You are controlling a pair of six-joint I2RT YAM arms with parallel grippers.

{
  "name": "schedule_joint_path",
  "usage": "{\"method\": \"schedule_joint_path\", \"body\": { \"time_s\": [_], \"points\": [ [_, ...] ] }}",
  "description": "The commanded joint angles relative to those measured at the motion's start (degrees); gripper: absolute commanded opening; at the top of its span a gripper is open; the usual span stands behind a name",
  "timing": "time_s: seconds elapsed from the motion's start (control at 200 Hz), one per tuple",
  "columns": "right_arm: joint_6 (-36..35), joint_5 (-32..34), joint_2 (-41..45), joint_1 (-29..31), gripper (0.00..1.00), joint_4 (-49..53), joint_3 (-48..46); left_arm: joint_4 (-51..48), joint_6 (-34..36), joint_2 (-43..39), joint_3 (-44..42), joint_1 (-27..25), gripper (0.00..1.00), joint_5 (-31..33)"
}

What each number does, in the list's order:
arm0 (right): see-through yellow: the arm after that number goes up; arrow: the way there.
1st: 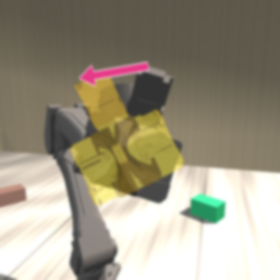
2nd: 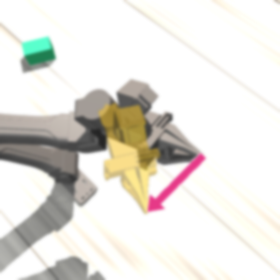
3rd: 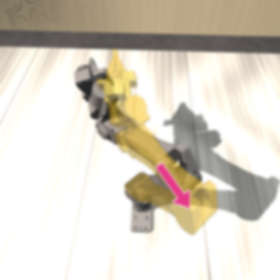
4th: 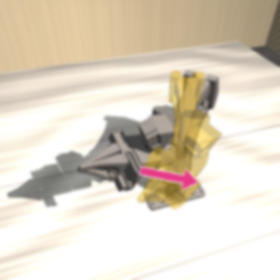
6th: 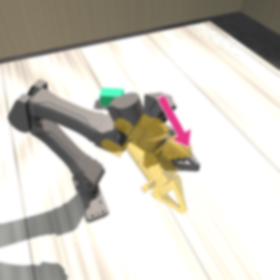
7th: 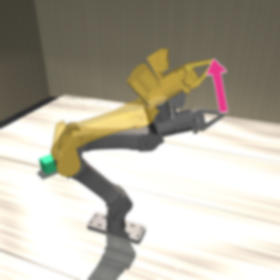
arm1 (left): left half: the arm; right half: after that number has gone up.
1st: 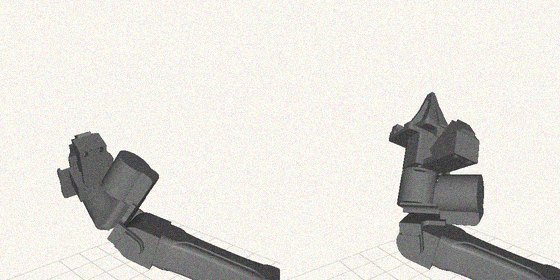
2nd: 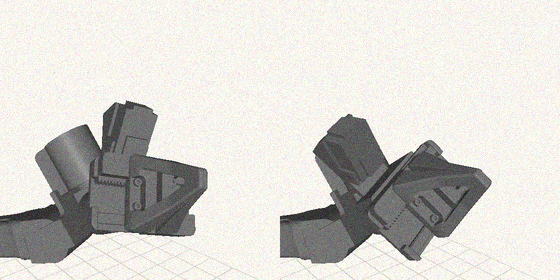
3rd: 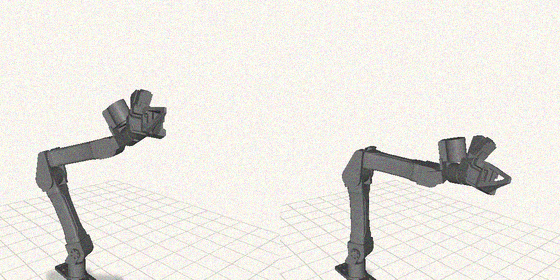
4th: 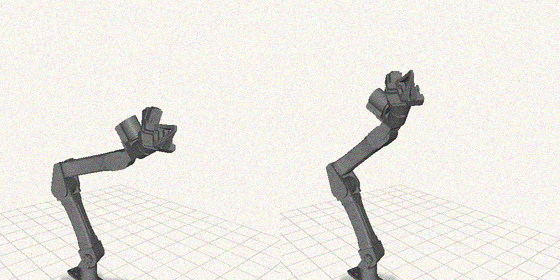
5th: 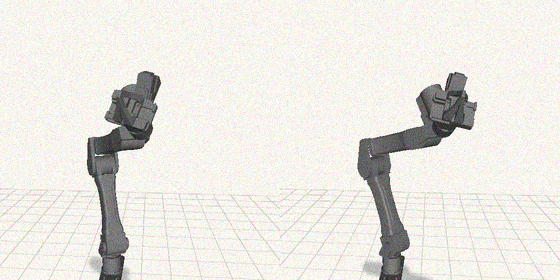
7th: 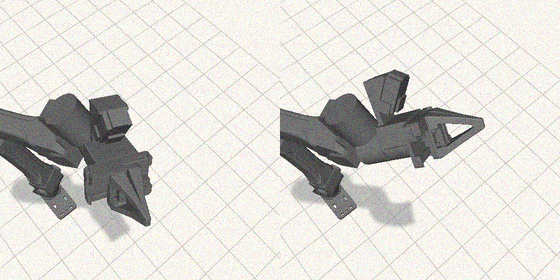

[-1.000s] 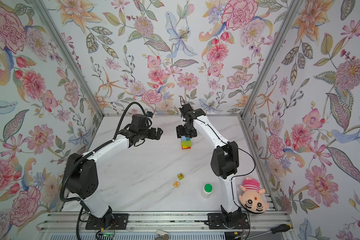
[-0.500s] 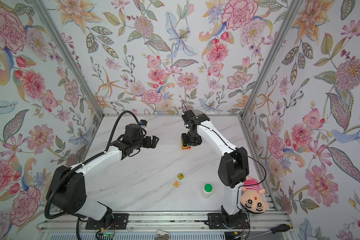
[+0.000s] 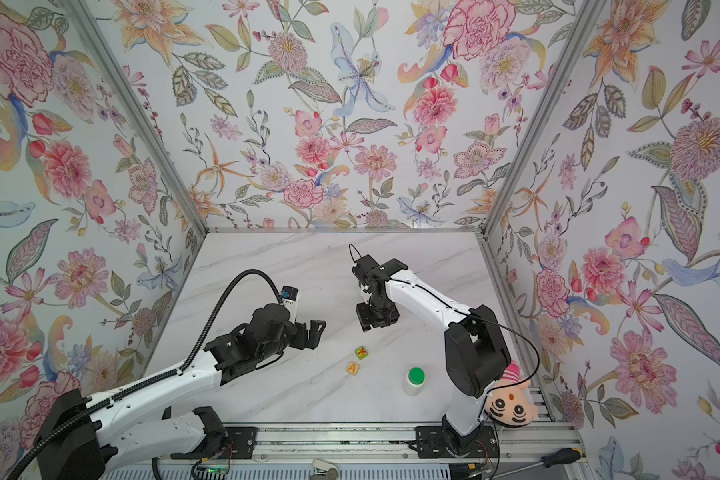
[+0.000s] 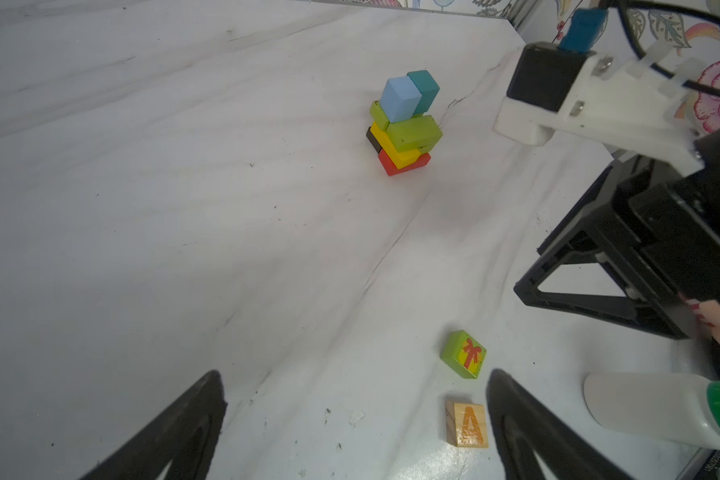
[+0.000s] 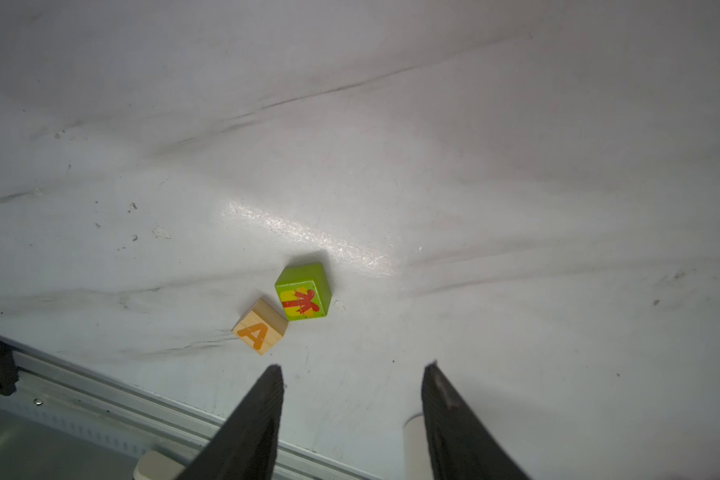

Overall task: Build the wood block tower
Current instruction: 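Move the right gripper over the green figure cube while the left arm lowers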

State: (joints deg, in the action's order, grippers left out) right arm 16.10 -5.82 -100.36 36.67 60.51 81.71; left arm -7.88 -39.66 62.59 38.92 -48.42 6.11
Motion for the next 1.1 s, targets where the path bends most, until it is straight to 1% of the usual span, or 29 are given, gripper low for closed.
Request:
{"method": "schedule_joint_path", "body": {
  "time_s": [0.0, 0.025, 0.135, 0.24, 0.325, 0.435, 0.53, 0.635, 0.781, 0.926, 1.096],
  "points": [
    [2.22, -0.39, 3.44, 0.02, 0.60, -2.44, -1.93, -2.02, -4.36, -3.41, -1.70, -2.29, 0.99, 5.84],
    [2.53, -0.03, 3.89, 1.55, 0.60, -2.47, -2.50, -2.33, -4.43, -3.98, -2.01, -2.39, 0.99, 5.98],
    [5.26, 2.06, 6.31, 2.02, 0.62, -3.30, -5.86, -3.62, -3.66, -6.83, -2.74, -2.97, 0.99, 5.72],
    [8.45, 1.78, 9.43, 2.58, 0.63, -4.84, -9.39, -7.10, -3.42, -10.05, -2.40, -3.57, 0.99, 5.54],
    [9.26, 2.50, 12.02, 3.69, 0.65, -6.83, -12.16, -7.53, -2.79, -13.77, -4.54, -4.95, 0.99, 6.73],
    [11.01, 3.78, 13.91, 4.12, 0.67, -6.96, -14.16, -8.85, -5.21, -18.28, -7.31, -5.41, 0.99, 7.57],
    [12.05, 4.07, 15.83, 4.86, 0.74, -7.73, -14.92, -9.39, -7.20, -21.55, -8.17, -6.04, 0.99, 7.40],
    [11.99, 5.15, 15.30, 4.82, 0.77, -8.26, -14.64, -11.25, -6.45, -23.42, -7.83, -6.24, 0.99, 8.60],
    [10.26, 5.52, 11.36, 4.73, 0.77, -8.93, -12.34, -12.56, -3.71, -21.62, -6.42, -6.29, 0.99, 10.59],
    [9.57, 6.58, 9.05, 4.55, 0.77, -9.19, -10.54, -9.54, -0.19, -16.27, -4.71, -6.22, 0.99, 8.56],
    [9.74, 5.63, 8.26, 3.14, 0.77, -12.24, -12.71, -8.15, 6.25, -10.29, -1.15, -6.28, 0.99, 7.82]
  ]
}}
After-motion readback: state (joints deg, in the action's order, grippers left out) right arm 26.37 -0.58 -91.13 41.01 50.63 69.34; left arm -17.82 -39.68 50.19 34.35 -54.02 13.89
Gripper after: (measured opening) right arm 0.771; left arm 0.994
